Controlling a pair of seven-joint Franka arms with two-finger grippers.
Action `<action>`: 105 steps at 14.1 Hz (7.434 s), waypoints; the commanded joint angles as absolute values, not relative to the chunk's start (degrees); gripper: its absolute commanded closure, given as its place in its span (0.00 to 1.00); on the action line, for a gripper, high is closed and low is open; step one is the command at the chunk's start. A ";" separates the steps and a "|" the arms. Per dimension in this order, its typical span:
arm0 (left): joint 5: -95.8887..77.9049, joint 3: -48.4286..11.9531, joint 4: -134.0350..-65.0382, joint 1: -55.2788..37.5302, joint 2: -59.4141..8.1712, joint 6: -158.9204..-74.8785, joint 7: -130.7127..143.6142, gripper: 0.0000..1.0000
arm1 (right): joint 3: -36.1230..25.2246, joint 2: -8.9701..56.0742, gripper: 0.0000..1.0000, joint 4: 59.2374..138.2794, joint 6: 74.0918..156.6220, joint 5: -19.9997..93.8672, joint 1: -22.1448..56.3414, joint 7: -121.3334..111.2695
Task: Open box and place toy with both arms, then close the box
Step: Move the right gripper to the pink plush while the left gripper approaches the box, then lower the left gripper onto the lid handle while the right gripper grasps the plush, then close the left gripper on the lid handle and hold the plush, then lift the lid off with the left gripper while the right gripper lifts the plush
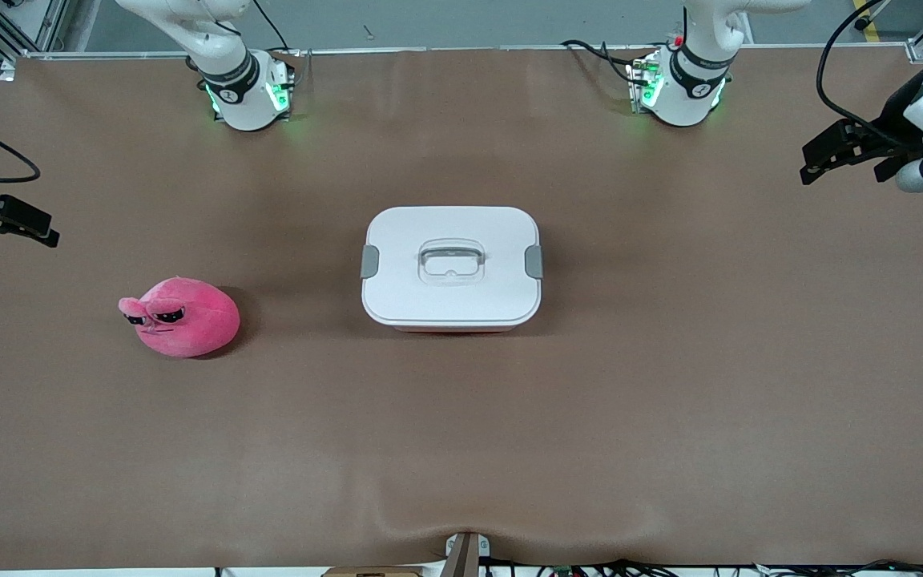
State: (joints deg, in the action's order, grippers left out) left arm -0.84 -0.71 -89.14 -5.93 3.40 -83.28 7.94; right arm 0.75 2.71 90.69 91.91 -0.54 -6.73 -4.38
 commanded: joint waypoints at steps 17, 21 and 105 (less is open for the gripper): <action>3.69 -7.02 -89.12 -6.68 0.79 -80.24 29.23 0.00 | 1.67 1.58 0.00 100.35 103.86 0.88 -3.87 -3.08; -2.54 -8.26 -89.65 -6.94 -0.44 -81.12 43.21 0.00 | 1.67 2.72 0.00 105.99 110.82 0.88 -3.34 -3.69; -0.53 -23.12 -83.06 -1.87 -16.61 -93.71 77.92 1.00 | 1.93 7.03 1.00 89.03 92.19 2.99 19.84 -32.51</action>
